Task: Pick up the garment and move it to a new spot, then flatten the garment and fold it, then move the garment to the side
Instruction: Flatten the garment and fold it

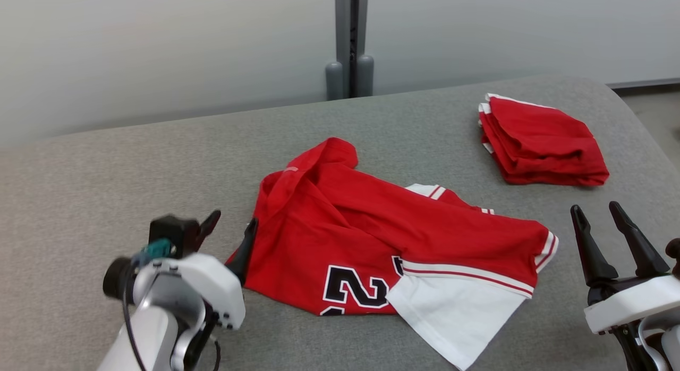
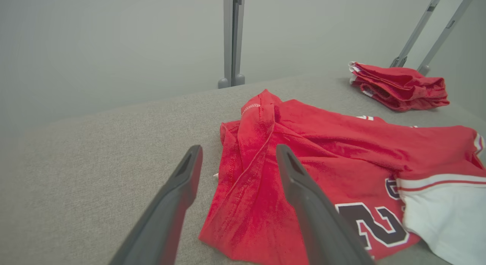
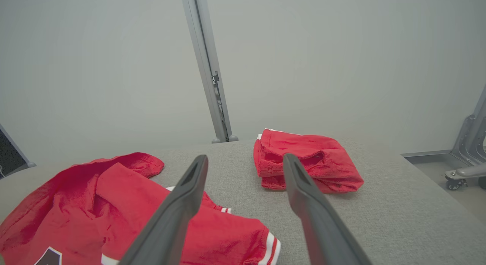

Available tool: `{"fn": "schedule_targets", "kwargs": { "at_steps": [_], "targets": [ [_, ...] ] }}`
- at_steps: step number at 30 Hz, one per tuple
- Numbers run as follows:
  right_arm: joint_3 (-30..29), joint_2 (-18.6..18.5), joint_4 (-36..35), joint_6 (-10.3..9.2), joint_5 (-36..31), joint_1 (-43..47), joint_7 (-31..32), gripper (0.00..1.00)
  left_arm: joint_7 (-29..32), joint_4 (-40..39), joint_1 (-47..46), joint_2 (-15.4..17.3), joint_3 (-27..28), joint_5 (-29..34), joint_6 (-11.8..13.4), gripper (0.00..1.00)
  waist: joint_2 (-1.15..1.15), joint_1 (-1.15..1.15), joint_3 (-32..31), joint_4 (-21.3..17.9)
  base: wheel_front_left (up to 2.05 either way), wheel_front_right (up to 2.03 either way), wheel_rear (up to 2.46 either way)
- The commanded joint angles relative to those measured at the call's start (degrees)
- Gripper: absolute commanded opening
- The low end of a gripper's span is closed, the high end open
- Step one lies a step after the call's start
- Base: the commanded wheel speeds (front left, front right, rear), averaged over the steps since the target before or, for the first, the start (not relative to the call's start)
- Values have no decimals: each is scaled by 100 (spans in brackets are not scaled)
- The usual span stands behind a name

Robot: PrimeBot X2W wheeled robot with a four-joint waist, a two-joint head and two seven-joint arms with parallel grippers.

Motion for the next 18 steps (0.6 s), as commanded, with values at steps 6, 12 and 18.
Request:
{"fn": "schedule_targets", "kwargs": {
  "at_steps": [6, 12, 18],
  "targets": [
    [-27, 128, -188, 0, -93, -20, -90, 100, 913, 102, -912, 103, -160, 145, 53, 100, 0, 0, 285, -408, 0, 0, 0],
    [34, 250, -270, 0, 9, -113, -111, 100, 1570, 409, -1488, 72, -383, 284, 91, 100, 0, 0, 479, -706, 0, 0, 0],
    [109, 278, -281, 0, 67, -236, -130, 100, 1933, 1208, -2098, 45, -562, 591, 329, 100, 0, 0, 730, -917, 0, 0, 0]
  ]
}}
